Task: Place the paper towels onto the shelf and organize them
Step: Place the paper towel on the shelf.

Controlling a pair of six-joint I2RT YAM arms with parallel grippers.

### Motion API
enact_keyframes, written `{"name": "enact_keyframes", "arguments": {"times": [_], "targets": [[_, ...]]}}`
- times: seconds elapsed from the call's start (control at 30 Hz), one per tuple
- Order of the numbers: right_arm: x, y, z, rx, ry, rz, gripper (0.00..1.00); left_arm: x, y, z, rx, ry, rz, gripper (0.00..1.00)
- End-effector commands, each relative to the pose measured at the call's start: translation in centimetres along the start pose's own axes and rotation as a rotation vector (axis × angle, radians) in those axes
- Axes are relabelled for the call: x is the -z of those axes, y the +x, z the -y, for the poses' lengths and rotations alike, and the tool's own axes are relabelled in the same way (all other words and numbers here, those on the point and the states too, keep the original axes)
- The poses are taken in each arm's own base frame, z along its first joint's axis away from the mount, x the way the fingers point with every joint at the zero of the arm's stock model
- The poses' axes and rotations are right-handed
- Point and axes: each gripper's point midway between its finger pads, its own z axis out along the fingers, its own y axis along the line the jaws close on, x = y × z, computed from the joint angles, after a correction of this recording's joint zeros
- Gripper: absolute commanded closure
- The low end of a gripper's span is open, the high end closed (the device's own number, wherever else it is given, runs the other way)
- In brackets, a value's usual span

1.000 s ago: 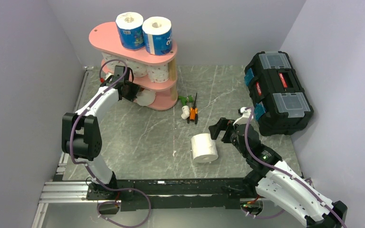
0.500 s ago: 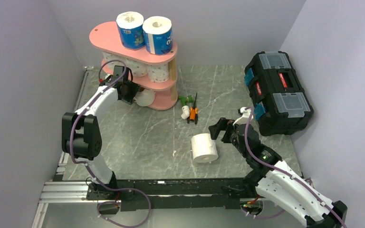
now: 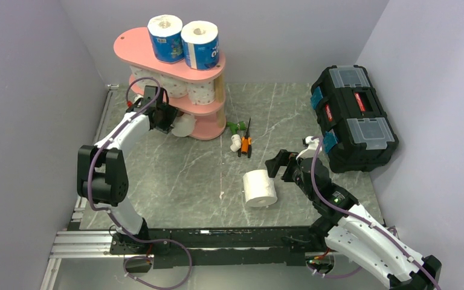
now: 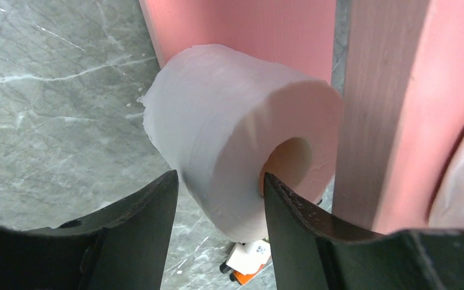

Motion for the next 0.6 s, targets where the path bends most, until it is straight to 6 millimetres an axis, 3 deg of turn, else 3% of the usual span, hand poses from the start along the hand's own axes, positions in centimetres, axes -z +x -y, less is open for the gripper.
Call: {"name": "enact_keyframes", "arguments": {"times": [0.0,0.37,0.57], "targets": [[0.3,-1.6,-1.2,-0.014,-0.036,0.039,0.01,2.9,-0.5,4.2,-0.004,0.179,0.018,0.40],[0.6,-1.5,-1.1,-0.020,-0.039,0.040,0.01,5.0,-0.8,3.7,-0.018,0.197,0.036,0.38],[0.6,-1.4,-1.0,-0.021,-0.040,0.039,0.01,7.1,-0.9,1.1,-0.042,0.167,0.037,0.35]]}}
